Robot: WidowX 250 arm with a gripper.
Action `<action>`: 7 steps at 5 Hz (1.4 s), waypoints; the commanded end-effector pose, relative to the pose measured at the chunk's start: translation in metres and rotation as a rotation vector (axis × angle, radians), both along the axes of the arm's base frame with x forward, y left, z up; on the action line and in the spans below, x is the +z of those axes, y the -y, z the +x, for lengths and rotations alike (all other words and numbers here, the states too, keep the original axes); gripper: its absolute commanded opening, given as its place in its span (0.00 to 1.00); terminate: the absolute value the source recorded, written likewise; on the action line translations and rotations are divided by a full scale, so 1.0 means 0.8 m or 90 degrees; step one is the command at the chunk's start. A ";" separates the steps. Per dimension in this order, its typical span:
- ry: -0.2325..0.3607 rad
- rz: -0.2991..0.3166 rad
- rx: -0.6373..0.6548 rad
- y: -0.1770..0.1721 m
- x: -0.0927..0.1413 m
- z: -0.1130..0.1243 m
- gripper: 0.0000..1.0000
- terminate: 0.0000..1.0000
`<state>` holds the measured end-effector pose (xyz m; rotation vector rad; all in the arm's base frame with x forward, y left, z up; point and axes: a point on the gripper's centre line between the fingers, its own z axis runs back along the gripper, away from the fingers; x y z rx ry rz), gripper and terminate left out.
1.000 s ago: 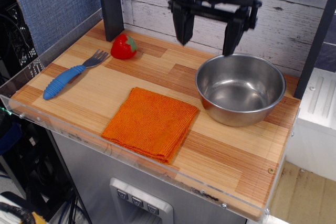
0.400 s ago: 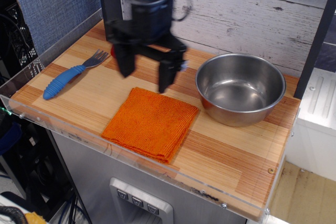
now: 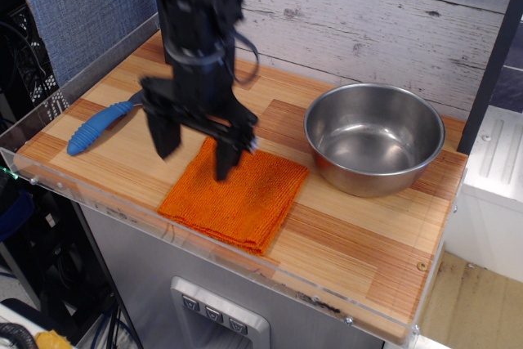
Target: Move the orange cloth next to fork and below the strawberry.
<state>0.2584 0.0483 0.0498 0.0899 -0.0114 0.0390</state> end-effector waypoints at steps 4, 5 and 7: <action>0.005 0.061 -0.004 -0.034 -0.084 0.003 1.00 0.00; 0.005 0.074 0.034 -0.087 -0.067 0.001 1.00 0.00; -0.025 0.031 0.130 -0.191 -0.050 -0.001 1.00 0.00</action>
